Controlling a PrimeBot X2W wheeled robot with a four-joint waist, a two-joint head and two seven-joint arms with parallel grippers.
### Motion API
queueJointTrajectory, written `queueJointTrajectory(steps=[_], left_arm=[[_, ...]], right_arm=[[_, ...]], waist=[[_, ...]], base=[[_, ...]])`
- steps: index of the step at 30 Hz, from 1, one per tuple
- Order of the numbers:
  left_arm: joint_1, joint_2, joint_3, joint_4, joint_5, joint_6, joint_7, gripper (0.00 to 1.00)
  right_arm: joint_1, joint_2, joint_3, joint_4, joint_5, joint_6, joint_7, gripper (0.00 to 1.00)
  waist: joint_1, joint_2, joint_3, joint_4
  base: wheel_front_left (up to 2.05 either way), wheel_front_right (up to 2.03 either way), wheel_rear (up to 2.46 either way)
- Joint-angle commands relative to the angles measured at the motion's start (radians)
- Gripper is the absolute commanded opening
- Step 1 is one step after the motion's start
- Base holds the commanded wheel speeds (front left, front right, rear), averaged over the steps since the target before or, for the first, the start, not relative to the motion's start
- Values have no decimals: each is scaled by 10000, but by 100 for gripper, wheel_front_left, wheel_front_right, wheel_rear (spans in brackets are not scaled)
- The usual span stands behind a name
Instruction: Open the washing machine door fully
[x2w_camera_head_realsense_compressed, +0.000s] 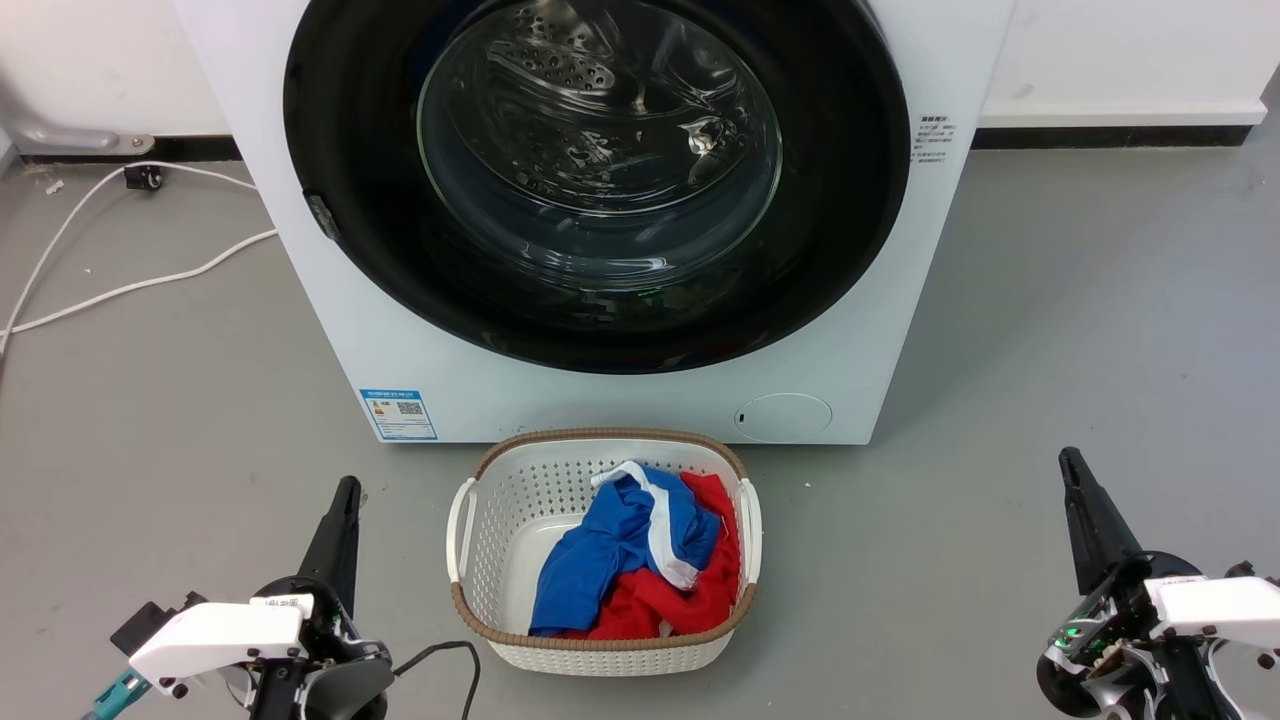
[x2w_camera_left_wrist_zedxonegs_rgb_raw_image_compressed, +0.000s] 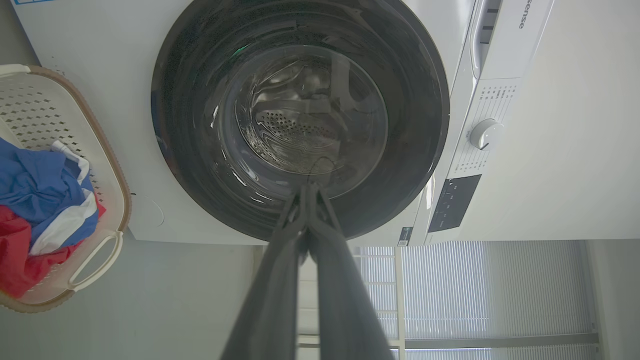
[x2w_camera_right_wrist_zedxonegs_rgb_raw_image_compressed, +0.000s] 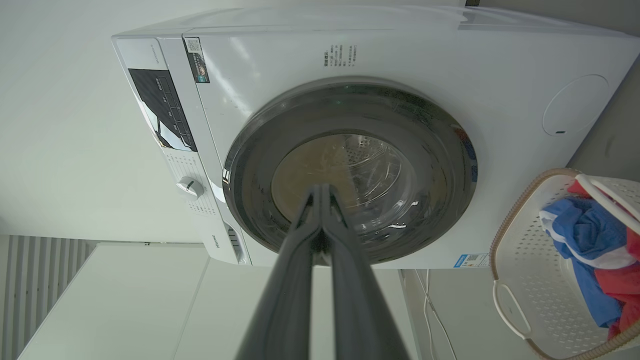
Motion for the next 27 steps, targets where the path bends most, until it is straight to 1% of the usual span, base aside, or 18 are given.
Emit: queueJointTrajectory(steps=[1,27], left_arm=[[-88,-1,27,5,69,-28,50,0],[-93,-32,68,6,69,-29,71,0]], right_arm=[[-99,26,-14,13,-75,25,32,0],[-106,65,-64,15,-106,25,84,0]], waist=[[0,0,0,0],[0,0,0,0]], base=[[0,0,0],[0,0,0]])
